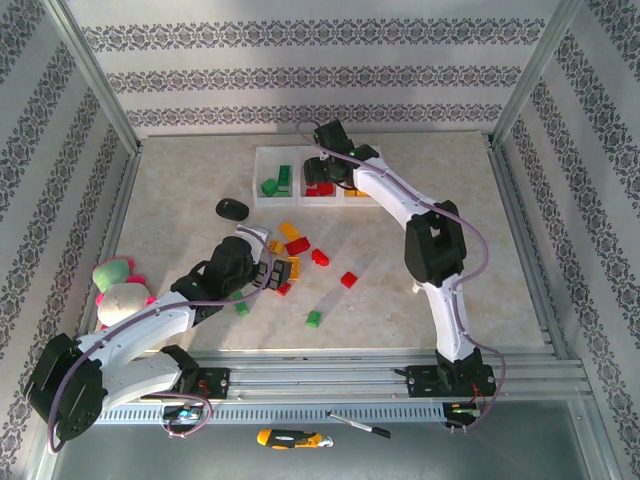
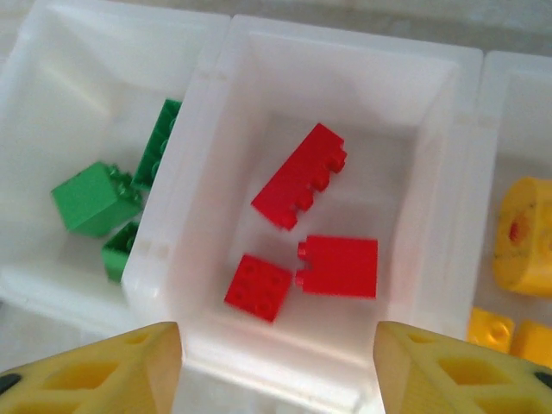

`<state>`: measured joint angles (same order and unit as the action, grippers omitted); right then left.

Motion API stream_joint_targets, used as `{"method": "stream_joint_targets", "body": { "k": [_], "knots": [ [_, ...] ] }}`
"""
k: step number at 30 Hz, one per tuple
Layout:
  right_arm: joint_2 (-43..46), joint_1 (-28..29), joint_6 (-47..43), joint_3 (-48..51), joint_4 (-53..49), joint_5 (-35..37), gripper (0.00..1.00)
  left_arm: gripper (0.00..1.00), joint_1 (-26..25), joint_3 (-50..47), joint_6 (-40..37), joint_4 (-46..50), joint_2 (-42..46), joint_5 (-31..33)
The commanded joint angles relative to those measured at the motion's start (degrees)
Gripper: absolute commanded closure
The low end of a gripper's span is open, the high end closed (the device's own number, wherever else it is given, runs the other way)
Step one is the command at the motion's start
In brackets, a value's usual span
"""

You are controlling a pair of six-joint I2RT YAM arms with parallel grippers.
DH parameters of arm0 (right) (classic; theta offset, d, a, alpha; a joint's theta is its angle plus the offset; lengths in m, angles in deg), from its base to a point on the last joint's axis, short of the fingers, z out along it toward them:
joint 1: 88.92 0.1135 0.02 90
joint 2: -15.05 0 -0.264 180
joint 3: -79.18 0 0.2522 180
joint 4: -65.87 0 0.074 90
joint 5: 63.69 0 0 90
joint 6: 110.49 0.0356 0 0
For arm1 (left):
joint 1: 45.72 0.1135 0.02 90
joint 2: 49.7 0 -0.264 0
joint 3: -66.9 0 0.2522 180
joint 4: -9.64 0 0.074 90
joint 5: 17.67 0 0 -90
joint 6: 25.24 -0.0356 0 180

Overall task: Sort the legos into containers by color
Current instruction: Place the lego in the container, then pick up the lego from the bottom-center of the table.

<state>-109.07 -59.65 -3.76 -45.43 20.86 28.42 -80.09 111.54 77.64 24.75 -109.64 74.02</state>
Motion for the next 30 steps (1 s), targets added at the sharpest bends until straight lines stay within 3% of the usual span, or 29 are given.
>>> {"method": "stream_joint_targets", "body": {
  "k": [1, 5, 10, 16, 22, 30],
  "knots": [
    [9.80, 0.82, -0.74, 10.01, 3.36, -2.35, 0.35, 0.01, 0.98, -0.55, 2.16, 1.62, 2.23, 0.68],
    [19.97, 2.69, -2.18, 24.70, 7.06, -4.54, 0.28, 0.01, 2.50, 0.32, 4.92, 4.53, 2.56, 0.55],
    [32.29, 7.66, -11.06, 40.90, 7.29, -7.06, 0.21, 0.01, 5.26, 2.72, 9.18, 9.37, 1.30, 0.90],
    [42.16, 12.70, -19.24, 51.41, 0.22, -10.37, 0.17, 0.01, 9.65, 3.40, 14.12, 10.66, 1.35, -1.52],
    [44.74, 20.28, -23.94, 55.68, -3.65, -9.90, 0.15, 0.01, 11.59, 2.95, 15.24, 10.29, 1.73, -2.59],
    [35.01, 28.24, -22.05, 53.38, -2.30, -8.85, 0.20, 0.01, 13.83, 2.91, 14.82, 12.10, 1.94, -2.87]
  ]
}}
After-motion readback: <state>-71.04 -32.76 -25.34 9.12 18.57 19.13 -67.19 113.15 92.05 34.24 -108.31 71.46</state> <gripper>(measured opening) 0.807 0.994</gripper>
